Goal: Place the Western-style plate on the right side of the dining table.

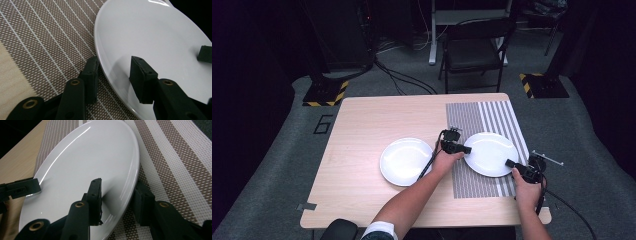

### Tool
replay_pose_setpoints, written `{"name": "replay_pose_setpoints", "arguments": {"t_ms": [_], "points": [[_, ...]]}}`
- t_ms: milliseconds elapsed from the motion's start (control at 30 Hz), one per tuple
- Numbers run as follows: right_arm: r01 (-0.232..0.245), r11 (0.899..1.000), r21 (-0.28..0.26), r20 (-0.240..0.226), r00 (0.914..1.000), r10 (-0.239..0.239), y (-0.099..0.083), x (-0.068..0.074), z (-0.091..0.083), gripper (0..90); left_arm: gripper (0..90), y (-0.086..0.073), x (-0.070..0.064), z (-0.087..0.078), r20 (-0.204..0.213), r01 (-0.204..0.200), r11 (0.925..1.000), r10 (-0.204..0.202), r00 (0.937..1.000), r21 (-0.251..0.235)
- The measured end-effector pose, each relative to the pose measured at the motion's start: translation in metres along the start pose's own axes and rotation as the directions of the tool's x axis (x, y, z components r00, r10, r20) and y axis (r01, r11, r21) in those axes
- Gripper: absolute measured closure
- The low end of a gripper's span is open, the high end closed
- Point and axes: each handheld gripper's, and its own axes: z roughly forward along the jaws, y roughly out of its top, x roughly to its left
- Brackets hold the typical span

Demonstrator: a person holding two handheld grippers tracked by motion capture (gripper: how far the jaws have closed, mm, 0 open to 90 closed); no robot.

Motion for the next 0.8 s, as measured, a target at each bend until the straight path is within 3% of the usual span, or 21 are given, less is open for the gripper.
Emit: {"name": "replay_pose_setpoints", "arguments": {"t_ms": [800], "points": [[0.048, 0.999, -0.001, 0.037, 0.9982, -0.047, -0.0007, -0.0035, -0.0063, 62.7, 53.9, -0.0012, -0.0011, -0.0009, 0.003, -0.008, 1.0000, 0.008, 1.0000, 0.003]]}}
